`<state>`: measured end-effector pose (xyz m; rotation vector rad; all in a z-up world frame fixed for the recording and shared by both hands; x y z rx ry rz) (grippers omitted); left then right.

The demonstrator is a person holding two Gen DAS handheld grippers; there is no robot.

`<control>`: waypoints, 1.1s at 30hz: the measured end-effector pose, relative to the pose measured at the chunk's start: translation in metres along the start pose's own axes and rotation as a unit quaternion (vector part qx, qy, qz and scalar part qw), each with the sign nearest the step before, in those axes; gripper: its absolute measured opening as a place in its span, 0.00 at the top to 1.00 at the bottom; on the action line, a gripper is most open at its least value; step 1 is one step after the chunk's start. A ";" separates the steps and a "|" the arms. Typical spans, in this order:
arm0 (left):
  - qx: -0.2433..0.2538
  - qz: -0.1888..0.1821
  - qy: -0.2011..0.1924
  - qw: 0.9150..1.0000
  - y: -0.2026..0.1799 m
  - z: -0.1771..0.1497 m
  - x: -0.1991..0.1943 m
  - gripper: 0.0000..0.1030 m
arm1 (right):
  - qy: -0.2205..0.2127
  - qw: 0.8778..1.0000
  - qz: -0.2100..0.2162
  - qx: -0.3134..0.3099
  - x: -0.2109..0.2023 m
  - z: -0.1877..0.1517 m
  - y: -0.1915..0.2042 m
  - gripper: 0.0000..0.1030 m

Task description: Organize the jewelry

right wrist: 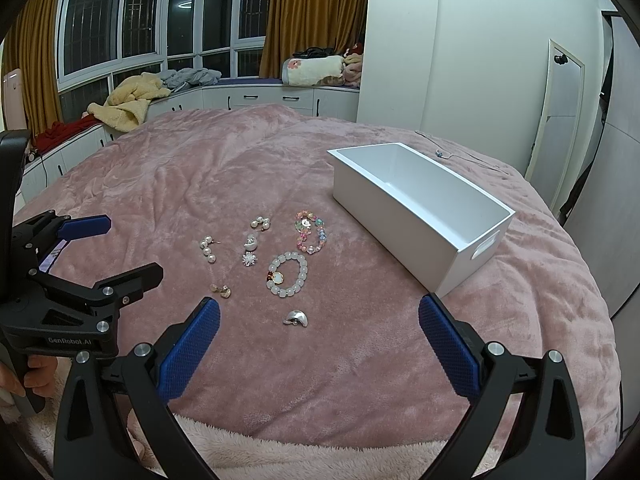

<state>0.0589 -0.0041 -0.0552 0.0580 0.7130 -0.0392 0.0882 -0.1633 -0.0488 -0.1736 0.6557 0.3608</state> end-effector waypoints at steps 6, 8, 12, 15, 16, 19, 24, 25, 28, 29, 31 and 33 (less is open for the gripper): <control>0.000 0.000 0.000 1.000 -0.002 0.000 0.002 0.03 | 0.000 1.000 0.000 -0.001 0.000 0.000 0.000 0.04; -0.001 -0.001 0.000 1.000 -0.002 0.000 0.001 0.03 | 0.000 1.000 -0.001 -0.001 0.000 0.001 0.000 0.04; -0.001 -0.002 0.000 1.000 -0.001 0.000 0.001 0.03 | 0.000 1.000 0.000 0.000 -0.001 0.001 0.001 0.04; -0.001 -0.002 0.000 1.000 -0.001 0.000 0.000 0.03 | 0.000 1.000 0.000 0.000 0.000 0.001 0.001 0.04; -0.001 -0.002 0.000 1.000 -0.001 0.000 0.000 0.03 | 0.000 1.000 0.000 0.000 0.000 0.001 0.001 0.04; 0.000 -0.003 -0.001 1.000 -0.001 0.001 0.000 0.03 | 0.000 1.000 -0.001 0.000 0.000 0.001 0.001 0.04; -0.001 -0.003 -0.002 1.000 0.000 0.005 -0.002 0.03 | 0.000 1.000 0.000 0.000 0.000 0.001 0.000 0.04; -0.001 -0.004 -0.002 1.000 0.000 0.005 -0.002 0.03 | 0.000 1.000 0.000 0.000 0.000 0.001 0.000 0.04; 0.000 -0.003 -0.002 1.000 0.000 0.005 -0.002 0.03 | 0.000 1.000 -0.001 -0.001 0.000 0.001 0.000 0.04; -0.001 -0.003 -0.002 1.000 0.000 0.005 -0.002 0.03 | 0.000 1.000 -0.001 -0.001 0.000 0.001 0.000 0.04; -0.001 -0.003 -0.002 1.000 0.000 0.005 -0.002 0.03 | 0.000 1.000 -0.001 -0.001 0.000 0.001 0.000 0.04; -0.001 -0.003 -0.002 1.000 0.000 0.005 -0.002 0.03 | 0.000 1.000 -0.001 -0.001 0.000 0.001 0.000 0.04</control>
Point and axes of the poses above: each gripper's, at about its wrist camera, not at the fingertips, and x roughly the way its jaws point, y to its left, z to its top, the point moved 8 cm from there along x, roughly the way its jaws point, and after that the axes turned 1 degree about -z, right-handed, at the moved point
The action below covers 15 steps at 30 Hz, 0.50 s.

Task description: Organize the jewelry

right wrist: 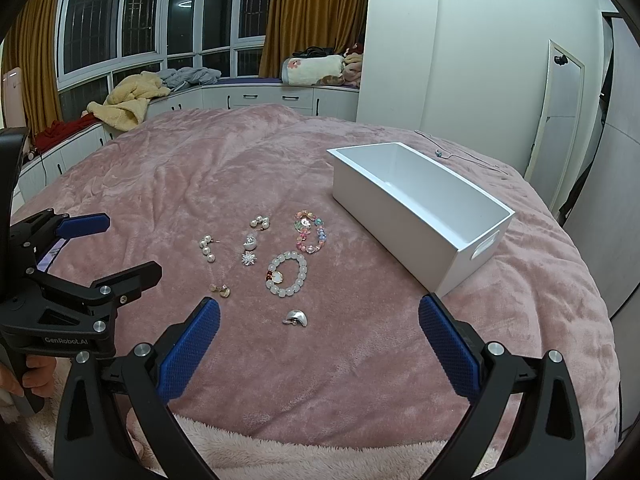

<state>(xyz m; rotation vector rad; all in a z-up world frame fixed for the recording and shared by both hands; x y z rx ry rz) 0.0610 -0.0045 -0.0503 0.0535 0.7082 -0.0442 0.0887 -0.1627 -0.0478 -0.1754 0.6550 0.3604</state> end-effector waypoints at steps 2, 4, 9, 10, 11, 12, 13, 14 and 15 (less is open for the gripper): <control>0.000 -0.001 0.000 1.000 0.000 0.000 0.000 0.03 | 0.000 1.000 -0.001 0.000 0.000 0.000 0.000 0.04; 0.000 0.000 0.000 1.000 0.000 0.000 0.000 0.03 | 0.000 1.000 0.000 0.000 0.000 0.000 0.000 0.04; 0.000 0.000 0.000 1.000 0.000 0.000 0.000 0.03 | 0.000 1.000 0.000 0.000 0.001 0.000 0.000 0.04; 0.000 -0.001 0.000 1.000 0.000 0.000 0.000 0.03 | 0.000 1.000 0.000 0.000 0.001 0.000 0.000 0.04; 0.000 -0.001 0.000 1.000 0.000 0.000 0.000 0.03 | 0.000 1.000 -0.001 0.000 0.001 0.000 0.000 0.04; 0.000 -0.001 0.000 1.000 0.000 0.000 0.000 0.03 | 0.001 1.000 0.000 0.000 0.001 0.000 0.000 0.04; 0.000 -0.001 0.000 1.000 0.000 0.000 0.000 0.03 | 0.000 1.000 -0.001 0.000 0.001 0.000 0.000 0.04; 0.000 -0.001 0.001 1.000 -0.001 0.000 0.000 0.03 | 0.000 1.000 -0.001 0.000 0.001 0.000 0.000 0.04; 0.001 -0.001 0.000 1.000 -0.001 0.000 0.000 0.03 | 0.001 1.000 -0.001 0.000 0.001 0.000 0.000 0.04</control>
Point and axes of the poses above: each gripper's, at about its wrist camera, not at the fingertips, and x roughly the way its jaws point, y to its left, z to its top, the point moved 8 cm from there along x, roughly the way its jaws point, and after that the axes turned 1 degree about -z, right-handed, at the moved point
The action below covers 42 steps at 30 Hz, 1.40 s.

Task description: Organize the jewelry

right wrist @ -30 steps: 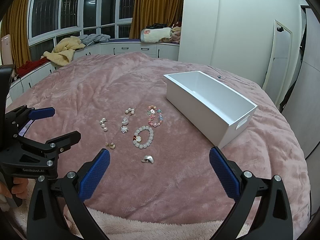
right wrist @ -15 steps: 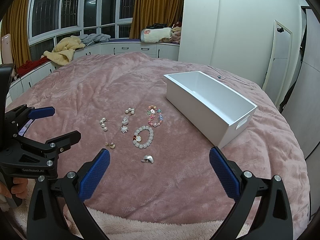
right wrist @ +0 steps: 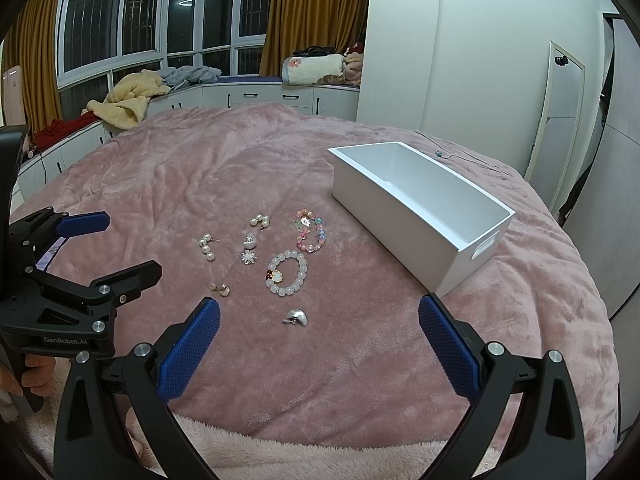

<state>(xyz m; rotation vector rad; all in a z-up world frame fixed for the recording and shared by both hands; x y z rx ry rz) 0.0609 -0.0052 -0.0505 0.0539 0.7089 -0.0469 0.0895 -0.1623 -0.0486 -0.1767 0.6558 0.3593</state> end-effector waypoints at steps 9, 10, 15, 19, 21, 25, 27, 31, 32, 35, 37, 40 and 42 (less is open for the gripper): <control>0.000 0.000 0.000 1.000 0.000 0.000 0.000 0.03 | 0.001 1.000 0.000 0.000 0.001 0.000 0.000 0.04; 0.000 0.001 0.001 1.000 0.000 0.000 0.000 0.03 | 0.001 1.000 0.000 0.000 0.001 0.001 0.001 0.04; -0.004 -0.001 0.009 1.000 0.000 0.000 0.007 0.03 | 0.001 1.000 0.000 -0.001 0.005 0.003 0.004 0.04; -0.014 -0.001 0.019 1.000 0.007 0.004 0.017 0.03 | -0.001 1.000 0.001 0.000 0.010 0.008 0.002 0.04; -0.018 0.000 0.023 1.000 0.010 0.007 0.021 0.03 | 0.001 1.000 -0.001 0.000 0.015 0.012 0.004 0.04; -0.014 0.011 0.032 0.999 0.018 0.013 0.032 0.03 | 0.015 1.000 -0.007 -0.001 0.034 0.020 0.000 0.04; -0.009 0.017 0.036 0.999 0.021 0.016 0.038 0.03 | 0.021 1.000 -0.009 -0.004 0.041 0.026 -0.001 0.05; 0.005 0.020 0.048 0.999 0.031 0.022 0.057 0.03 | 0.039 0.999 -0.001 -0.009 0.063 0.034 -0.002 0.11; 0.007 0.019 0.052 0.998 0.033 0.023 0.062 0.03 | 0.045 0.999 0.003 -0.009 0.070 0.037 -0.001 0.12; 0.006 0.008 0.066 0.998 0.041 0.023 0.079 0.03 | 0.061 0.998 0.017 0.000 0.091 0.041 0.000 0.20; 0.006 0.007 0.074 0.997 0.046 0.021 0.090 0.03 | 0.074 0.997 0.028 0.009 0.105 0.041 0.002 0.27; 0.010 0.011 0.083 0.996 0.053 0.018 0.106 0.03 | 0.096 0.994 0.042 0.021 0.132 0.039 0.002 0.36; 0.013 0.007 0.091 0.996 0.054 0.016 0.118 0.03 | 0.107 0.993 0.048 0.020 0.144 0.038 0.005 0.39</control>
Point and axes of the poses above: each gripper's, at about its wrist camera, not at the fingertips, and x roughly the way its jaws point, y to its left, z to its top, the point moved 8 cm from there along x, roughly the way its jaws point, and after that the axes turned 1 degree about -z, right-handed, at the moved point
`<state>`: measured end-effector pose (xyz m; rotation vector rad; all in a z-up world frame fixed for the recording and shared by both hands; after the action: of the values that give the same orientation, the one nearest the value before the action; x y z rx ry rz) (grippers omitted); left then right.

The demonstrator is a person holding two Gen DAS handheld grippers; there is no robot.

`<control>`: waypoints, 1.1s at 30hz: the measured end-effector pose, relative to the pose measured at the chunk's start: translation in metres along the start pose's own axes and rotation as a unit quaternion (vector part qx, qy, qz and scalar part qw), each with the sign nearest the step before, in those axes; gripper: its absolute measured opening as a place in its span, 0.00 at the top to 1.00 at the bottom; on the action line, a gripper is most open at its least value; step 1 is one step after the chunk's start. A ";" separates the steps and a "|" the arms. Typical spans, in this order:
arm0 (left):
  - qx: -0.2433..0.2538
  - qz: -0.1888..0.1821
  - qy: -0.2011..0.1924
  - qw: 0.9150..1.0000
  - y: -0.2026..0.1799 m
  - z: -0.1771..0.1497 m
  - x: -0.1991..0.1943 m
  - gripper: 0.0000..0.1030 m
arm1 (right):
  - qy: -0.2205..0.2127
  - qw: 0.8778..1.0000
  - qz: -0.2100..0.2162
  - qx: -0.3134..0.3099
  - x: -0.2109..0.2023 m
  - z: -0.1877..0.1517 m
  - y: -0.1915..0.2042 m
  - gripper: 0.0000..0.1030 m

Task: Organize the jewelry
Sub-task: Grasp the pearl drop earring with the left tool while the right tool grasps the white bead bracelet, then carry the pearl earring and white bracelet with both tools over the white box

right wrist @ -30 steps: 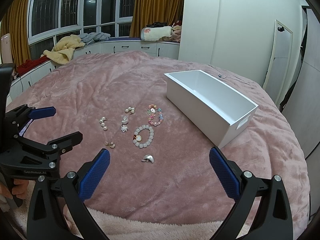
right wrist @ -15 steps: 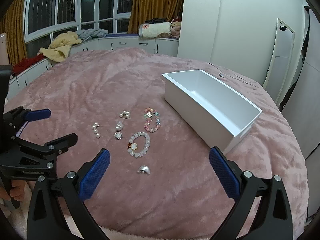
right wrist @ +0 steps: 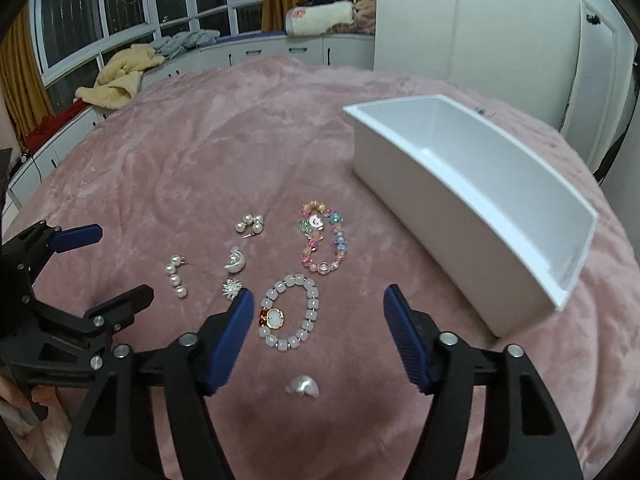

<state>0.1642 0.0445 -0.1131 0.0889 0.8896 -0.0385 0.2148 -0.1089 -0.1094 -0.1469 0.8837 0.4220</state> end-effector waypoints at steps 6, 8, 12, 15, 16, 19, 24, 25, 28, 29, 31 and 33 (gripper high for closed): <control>-0.013 -0.030 0.033 0.999 0.005 -0.002 0.036 0.27 | 0.039 0.999 0.013 0.005 0.041 -0.003 0.001 0.49; -0.027 -0.035 0.048 0.998 0.010 -0.005 0.049 0.35 | 0.052 0.998 0.016 0.012 0.051 -0.007 -0.004 0.49; -0.032 -0.038 0.065 0.997 0.013 -0.011 0.064 0.38 | 0.071 0.997 0.023 0.030 0.063 -0.016 -0.013 0.51; -0.032 -0.037 0.064 0.997 0.013 -0.011 0.069 0.40 | 0.086 0.995 0.030 0.037 0.074 -0.019 -0.015 0.56; -0.033 -0.035 0.064 0.997 0.014 -0.012 0.070 0.45 | 0.090 0.995 0.031 0.036 0.077 -0.021 -0.015 0.59; -0.041 -0.032 0.064 0.997 0.018 -0.014 0.072 0.53 | 0.100 0.994 0.029 0.025 0.085 -0.024 -0.010 0.62; -0.045 -0.030 0.058 0.997 0.020 -0.014 0.074 0.62 | 0.103 0.994 0.037 0.015 0.087 -0.028 -0.007 0.73; -0.047 -0.030 0.058 0.997 0.020 -0.014 0.073 0.66 | 0.106 0.993 0.043 0.014 0.087 -0.030 -0.005 0.82; -0.054 -0.034 0.054 0.996 0.022 -0.013 0.072 0.74 | 0.108 0.993 0.050 0.004 0.089 -0.032 0.001 0.89; -0.057 -0.035 0.054 0.996 0.022 -0.013 0.072 0.77 | 0.108 0.993 0.051 0.002 0.088 -0.032 0.003 0.89; -0.061 -0.037 0.053 0.996 0.023 -0.013 0.071 0.79 | 0.107 0.992 0.062 0.011 0.086 -0.032 0.003 0.90; -0.061 -0.039 0.050 0.996 0.022 -0.013 0.069 0.82 | 0.102 0.992 0.070 0.021 0.083 -0.030 0.002 0.90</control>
<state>0.1992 0.0679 -0.1729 -0.0594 0.9934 -0.0533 0.2385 -0.0918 -0.1926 -0.0903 1.1075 0.5248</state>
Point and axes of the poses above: each gripper's, at about its wrist camera, not at the fingertips, and x roughly the way its jaws point, y to its left, z to its top, the point moved 8 cm from there along x, roughly the way its jaws point, and after that the axes turned 1 degree about -z, right-handed, at the moved point
